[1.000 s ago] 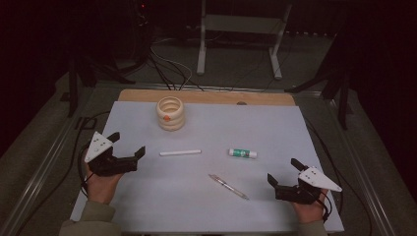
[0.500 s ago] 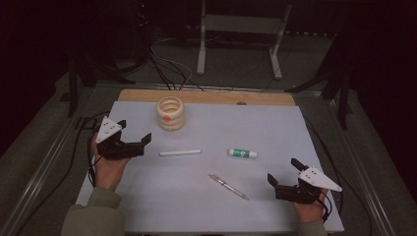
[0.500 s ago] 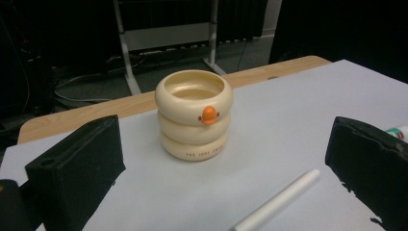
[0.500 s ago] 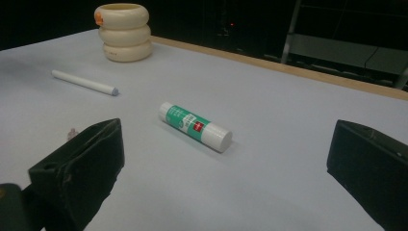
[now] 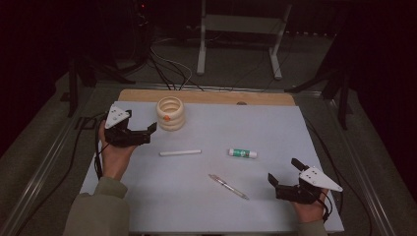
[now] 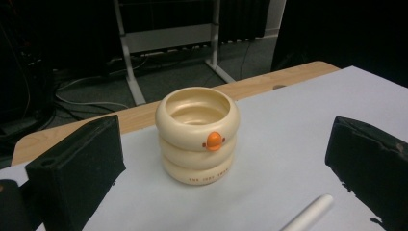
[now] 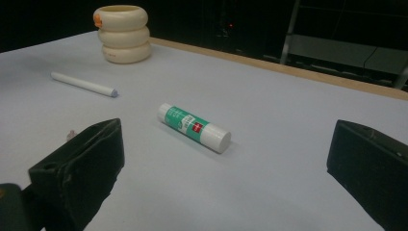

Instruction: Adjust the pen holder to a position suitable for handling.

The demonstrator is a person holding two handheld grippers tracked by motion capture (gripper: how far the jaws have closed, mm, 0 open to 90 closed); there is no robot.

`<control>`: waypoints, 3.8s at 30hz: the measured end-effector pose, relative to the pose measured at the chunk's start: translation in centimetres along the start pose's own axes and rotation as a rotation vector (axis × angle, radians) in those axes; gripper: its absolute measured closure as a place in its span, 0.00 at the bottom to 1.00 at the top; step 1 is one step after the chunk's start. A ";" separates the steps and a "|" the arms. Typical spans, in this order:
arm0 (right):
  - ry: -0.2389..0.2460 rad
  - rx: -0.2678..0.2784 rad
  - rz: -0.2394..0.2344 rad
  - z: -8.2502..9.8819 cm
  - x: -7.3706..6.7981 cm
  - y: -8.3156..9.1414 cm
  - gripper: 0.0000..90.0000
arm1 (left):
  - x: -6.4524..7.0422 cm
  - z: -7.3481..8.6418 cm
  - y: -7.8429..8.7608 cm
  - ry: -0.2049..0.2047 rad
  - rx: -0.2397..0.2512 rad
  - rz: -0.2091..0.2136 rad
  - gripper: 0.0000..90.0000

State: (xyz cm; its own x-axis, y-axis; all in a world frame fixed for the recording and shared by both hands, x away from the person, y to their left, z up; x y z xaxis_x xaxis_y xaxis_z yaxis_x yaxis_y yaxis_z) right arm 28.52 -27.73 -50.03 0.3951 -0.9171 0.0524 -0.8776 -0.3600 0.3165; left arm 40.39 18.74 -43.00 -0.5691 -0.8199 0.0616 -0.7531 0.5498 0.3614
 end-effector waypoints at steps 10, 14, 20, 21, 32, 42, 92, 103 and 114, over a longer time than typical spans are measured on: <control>-0.001 -0.002 -0.003 0.0 0.0 -0.1 0.00 | -1.0 -0.4 -1.6 0.010 -0.021 -0.022 0.00; -0.001 -0.002 -0.004 0.1 -0.1 -0.1 0.00 | -1.3 -0.6 -2.2 0.014 -0.032 -0.025 0.00; -0.001 0.000 -0.004 0.0 0.0 -0.1 0.00 | -1.6 -0.8 -3.2 0.027 -0.041 -0.028 0.00; -0.002 0.001 -0.004 0.0 0.0 -0.1 0.00 | -1.6 -0.8 -3.4 0.032 -0.043 -0.028 0.00; -0.002 0.000 -0.007 0.0 0.0 -0.1 0.00 | -2.9 -1.3 -5.5 0.045 -0.087 -0.053 0.00; -0.005 -0.002 -0.013 0.1 -0.1 -0.1 0.00 | -3.8 -1.2 -7.3 0.082 -0.107 -0.073 0.00; -0.019 0.011 -0.018 -0.1 0.0 0.1 0.00 | -2.5 1.3 -12.5 0.238 -0.285 -0.154 0.86; -0.015 0.010 -0.017 -0.1 -0.1 0.0 0.00 | 0.6 -0.3 -11.6 0.176 -0.252 -0.054 0.86; -0.012 0.009 -0.020 -0.1 -0.2 -0.1 0.00 | 3.9 -0.8 -11.4 0.092 -0.274 0.050 0.86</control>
State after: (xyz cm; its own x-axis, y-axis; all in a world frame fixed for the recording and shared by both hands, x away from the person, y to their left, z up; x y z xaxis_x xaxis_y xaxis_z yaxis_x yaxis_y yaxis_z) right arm 28.54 -27.48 -49.96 0.4092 -0.9118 0.0344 -0.8720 -0.3796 0.3091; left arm 47.04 9.16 -46.17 -0.5617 -0.8106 0.1657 -0.5999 0.5370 0.5931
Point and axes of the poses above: each handheld gripper's, and its own axes: y roughly backward along the jaws, z roughly out of its underside, x roughly to its right, the point moved 6 cm from there along -y, roughly forward along the jaws, and after that the axes turned 7 degrees about z, right-handed, at the moved point
